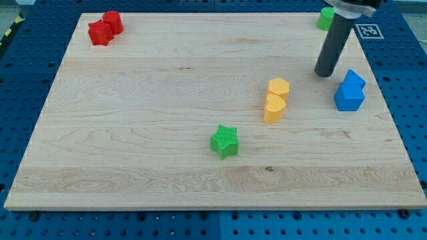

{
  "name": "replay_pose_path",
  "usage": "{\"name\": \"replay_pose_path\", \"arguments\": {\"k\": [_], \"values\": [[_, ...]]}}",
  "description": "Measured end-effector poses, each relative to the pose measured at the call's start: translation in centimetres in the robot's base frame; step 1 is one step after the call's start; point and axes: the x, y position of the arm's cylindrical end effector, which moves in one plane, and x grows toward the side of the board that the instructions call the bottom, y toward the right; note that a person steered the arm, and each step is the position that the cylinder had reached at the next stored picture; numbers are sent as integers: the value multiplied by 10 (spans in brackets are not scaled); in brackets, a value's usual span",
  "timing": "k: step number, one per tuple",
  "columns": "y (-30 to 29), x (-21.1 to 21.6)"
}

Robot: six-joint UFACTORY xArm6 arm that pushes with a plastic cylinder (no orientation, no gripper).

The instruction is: Place your arm to the right of the green star

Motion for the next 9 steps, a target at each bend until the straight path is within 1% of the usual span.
{"name": "replay_pose_path", "arguments": {"k": [1,3,4,6,9], "values": [[0,12],[-24,37],[-24,70],[-26,148],[-31,158]]}}
